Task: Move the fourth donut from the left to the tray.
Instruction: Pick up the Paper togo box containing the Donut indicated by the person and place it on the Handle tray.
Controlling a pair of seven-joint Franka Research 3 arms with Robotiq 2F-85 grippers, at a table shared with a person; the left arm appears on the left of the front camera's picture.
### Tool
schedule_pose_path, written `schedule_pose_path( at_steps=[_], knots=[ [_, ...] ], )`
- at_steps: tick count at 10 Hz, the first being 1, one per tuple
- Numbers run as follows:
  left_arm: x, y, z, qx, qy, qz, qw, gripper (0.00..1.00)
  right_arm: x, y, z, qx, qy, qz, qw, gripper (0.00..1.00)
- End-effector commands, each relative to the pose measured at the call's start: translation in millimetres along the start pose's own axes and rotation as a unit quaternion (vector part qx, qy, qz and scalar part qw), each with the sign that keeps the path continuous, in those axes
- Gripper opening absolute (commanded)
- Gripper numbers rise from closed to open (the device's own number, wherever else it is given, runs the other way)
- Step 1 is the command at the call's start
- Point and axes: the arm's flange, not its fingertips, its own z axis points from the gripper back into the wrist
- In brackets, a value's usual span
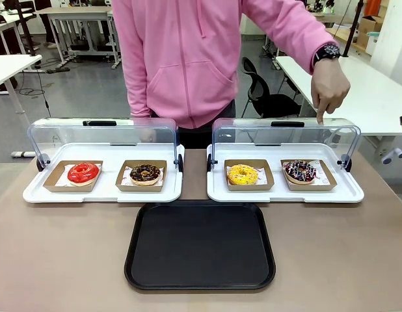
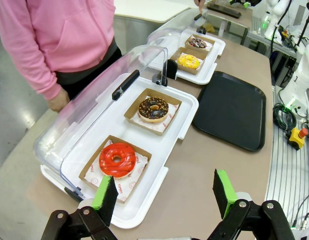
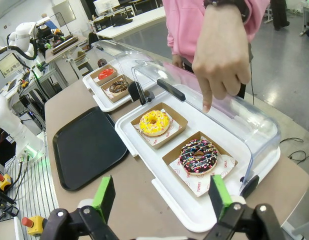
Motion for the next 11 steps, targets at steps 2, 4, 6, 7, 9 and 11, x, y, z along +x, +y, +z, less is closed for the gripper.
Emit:
schedule_pose_path(
  at_steps=[2,4,6,7,9,11],
  knots=[
    [2.0,0.1,0.9,-0.002,-0.007,0.000,1.000,1.00,2.1,-1.5,-1.6,-0.001,-0.015,0.008,1.000,1.00],
    [2.0,0.1,0.9,-0.002,-0.007,0.000,1.000,1.00,2.1,-1.5,-1.6,-0.001,-0.015,0.008,1.000,1.00],
    [2.0,0.1,0.9,-0.002,-0.007,0.000,1.000,1.00,2.1,-1.5,-1.6,-0.001,-0.015,0.008,1.000,1.00],
    [2.0,0.1,0.9,-0.002,-0.007,0.000,1.000,1.00,2.1,-1.5,-1.6,-0.001,-0.015,0.008,1.000,1.00],
    [2.0,0.1,0.9,-0.002,-0.007,0.000,1.000,1.00,0.0,0.0,0.0,0.000,0.000,0.000,1.000,1.00],
    [2.0,0.1,0.9,-0.002,-0.007,0.000,1.000,1.00,30.0,-31.6,-5.6,-0.007,0.061,0.027,0.998,1.00]
  ],
)
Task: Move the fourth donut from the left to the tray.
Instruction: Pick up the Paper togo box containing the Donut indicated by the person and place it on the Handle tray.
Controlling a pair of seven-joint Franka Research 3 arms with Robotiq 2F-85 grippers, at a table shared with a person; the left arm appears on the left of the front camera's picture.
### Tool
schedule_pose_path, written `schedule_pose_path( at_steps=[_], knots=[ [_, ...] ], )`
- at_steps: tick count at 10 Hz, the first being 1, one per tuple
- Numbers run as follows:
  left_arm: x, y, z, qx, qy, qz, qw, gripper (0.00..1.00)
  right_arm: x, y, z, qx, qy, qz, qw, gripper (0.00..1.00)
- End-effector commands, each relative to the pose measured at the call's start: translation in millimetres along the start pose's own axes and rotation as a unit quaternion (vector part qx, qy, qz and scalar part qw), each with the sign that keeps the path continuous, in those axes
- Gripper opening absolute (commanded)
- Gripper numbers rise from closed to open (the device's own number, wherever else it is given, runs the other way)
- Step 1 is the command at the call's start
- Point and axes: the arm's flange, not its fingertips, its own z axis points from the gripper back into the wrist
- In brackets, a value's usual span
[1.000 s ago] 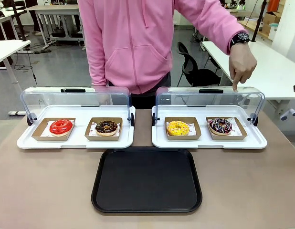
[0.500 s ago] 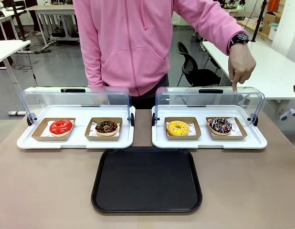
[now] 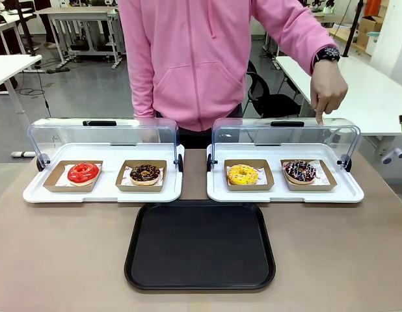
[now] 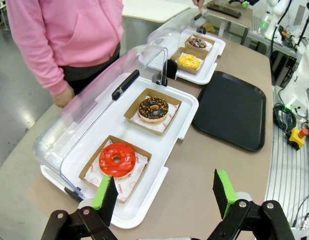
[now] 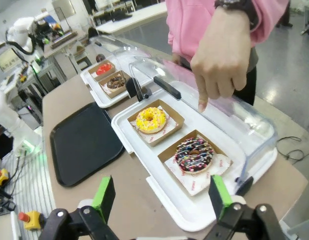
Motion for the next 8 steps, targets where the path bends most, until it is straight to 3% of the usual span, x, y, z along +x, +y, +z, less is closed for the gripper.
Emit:
schedule_pose_path(
  at_steps=[1,4,8],
  knots=[
    [2.0,0.0,0.9,-0.002,-0.007,0.000,1.000,1.00,33.6,-33.6,-5.7,-0.013,0.073,0.037,0.997,1.00],
    [2.0,0.0,0.9,-0.002,-0.007,0.000,1.000,1.00,75.8,-45.3,-41.2,-0.015,0.188,0.139,0.972,1.00],
    [2.0,0.0,0.9,-0.002,-0.007,0.000,1.000,1.00,103.8,-8.4,-108.9,-0.040,0.296,0.253,0.920,1.00]
  ],
)
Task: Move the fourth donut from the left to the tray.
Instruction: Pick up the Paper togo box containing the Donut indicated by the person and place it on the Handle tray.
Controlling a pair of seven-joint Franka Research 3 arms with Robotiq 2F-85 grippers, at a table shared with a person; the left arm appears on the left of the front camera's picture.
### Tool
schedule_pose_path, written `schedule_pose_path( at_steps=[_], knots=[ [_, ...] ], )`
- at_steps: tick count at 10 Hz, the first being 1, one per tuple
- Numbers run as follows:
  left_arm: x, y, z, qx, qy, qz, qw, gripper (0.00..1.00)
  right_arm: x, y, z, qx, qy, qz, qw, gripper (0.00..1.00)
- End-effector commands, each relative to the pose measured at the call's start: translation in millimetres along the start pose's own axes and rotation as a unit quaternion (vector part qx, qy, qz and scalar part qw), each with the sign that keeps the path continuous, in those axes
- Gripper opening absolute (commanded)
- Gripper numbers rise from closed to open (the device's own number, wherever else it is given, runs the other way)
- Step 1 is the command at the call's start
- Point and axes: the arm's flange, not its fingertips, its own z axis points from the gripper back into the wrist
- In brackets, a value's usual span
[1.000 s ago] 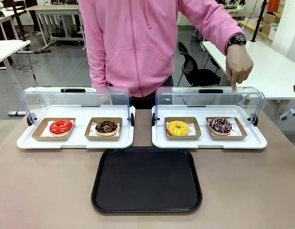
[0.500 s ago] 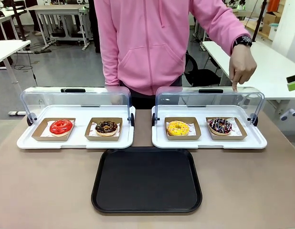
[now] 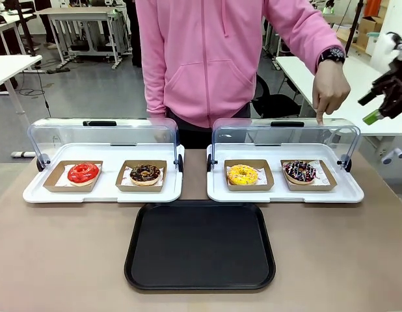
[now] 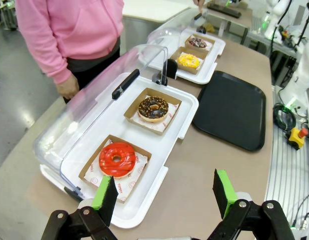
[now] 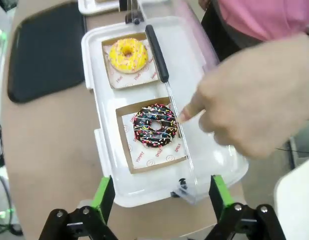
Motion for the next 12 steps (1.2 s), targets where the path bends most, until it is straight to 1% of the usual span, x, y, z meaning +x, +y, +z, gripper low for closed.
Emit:
schedule_pose_path(
  at_steps=[1,2,3,4,5,6,9,10,11,12],
  knots=[
    [2.6,-0.7,1.3,-0.002,-0.008,-0.001,1.000,1.00,18.5,21.4,-24.2,-0.039,0.062,0.029,0.997,1.00],
    [2.6,-0.7,1.3,-0.002,-0.008,-0.001,1.000,1.00,32.2,29.6,-40.1,-0.048,0.088,0.044,0.994,1.00],
    [2.6,-0.7,1.3,-0.002,-0.008,-0.001,1.000,1.00,42.8,39.2,-52.3,-0.052,0.105,0.051,0.992,1.00],
    [2.6,-0.7,1.3,-0.002,-0.008,-0.001,1.000,1.00,47.0,48.6,-59.3,-0.051,0.112,0.047,0.991,1.00],
    [2.6,-0.7,1.3,-0.002,-0.008,-0.001,1.000,1.00,43.3,61.6,-46.7,-0.030,0.060,0.048,0.997,1.00],
    [2.6,-0.7,1.3,-0.002,-0.008,-0.001,1.000,1.00,46.6,33.2,-55.9,-0.038,0.090,0.068,0.993,1.00],
    [2.6,-0.7,1.3,-0.002,-0.008,-0.001,1.000,1.00,46.6,33.2,-55.9,-0.038,0.090,0.068,0.993,1.00],
    [2.6,-0.7,1.3,-0.002,-0.008,-0.001,1.000,1.00,45.1,41.4,-57.4,-0.037,0.089,0.062,0.993,1.00],
    [2.6,-0.7,1.3,-0.002,-0.008,-0.001,1.000,1.00,40.8,57.9,-67.7,-0.031,0.103,0.068,0.992,1.00],
    [2.6,-0.7,1.3,-0.002,-0.008,-0.001,1.000,1.00,35.9,65.8,-74.1,-0.034,0.119,0.070,0.990,1.00]
  ],
)
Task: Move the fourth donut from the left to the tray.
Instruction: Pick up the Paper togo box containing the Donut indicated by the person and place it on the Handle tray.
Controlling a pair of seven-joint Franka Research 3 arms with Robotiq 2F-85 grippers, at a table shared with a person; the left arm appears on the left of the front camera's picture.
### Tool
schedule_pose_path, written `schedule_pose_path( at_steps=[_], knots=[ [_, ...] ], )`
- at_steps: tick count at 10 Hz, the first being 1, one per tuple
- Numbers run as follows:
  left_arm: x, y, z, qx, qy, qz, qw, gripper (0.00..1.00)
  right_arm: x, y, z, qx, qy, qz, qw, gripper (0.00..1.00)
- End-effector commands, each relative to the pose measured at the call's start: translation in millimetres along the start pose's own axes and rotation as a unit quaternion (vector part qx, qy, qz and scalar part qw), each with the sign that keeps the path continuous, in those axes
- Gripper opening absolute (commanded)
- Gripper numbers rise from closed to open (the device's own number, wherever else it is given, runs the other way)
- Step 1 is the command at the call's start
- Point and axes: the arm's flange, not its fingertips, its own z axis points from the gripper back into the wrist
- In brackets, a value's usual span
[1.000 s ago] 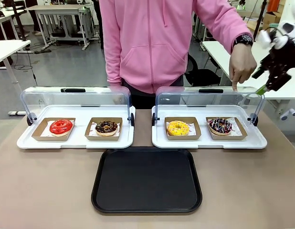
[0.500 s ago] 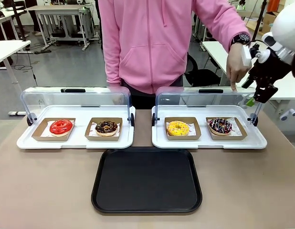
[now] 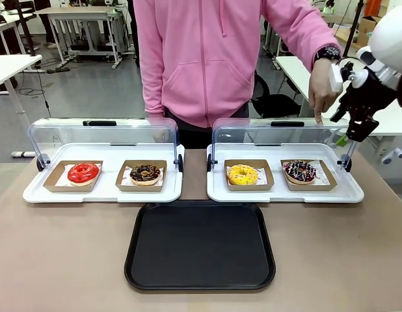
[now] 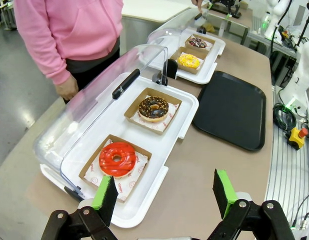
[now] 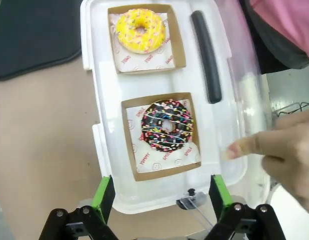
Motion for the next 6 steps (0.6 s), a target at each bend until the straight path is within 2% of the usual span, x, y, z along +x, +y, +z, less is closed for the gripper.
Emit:
schedule_pose_path(
  at_steps=[1,6],
  knots=[
    [3.0,-0.7,0.6,-0.002,-0.008,-0.002,1.000,1.00,-0.2,25.7,-13.1,-0.005,0.031,0.006,0.999,1.00],
    [3.0,-0.7,0.6,-0.002,-0.008,-0.002,1.000,1.00,-0.8,50.2,-71.8,-0.006,0.064,0.025,0.998,1.00]
  ],
)
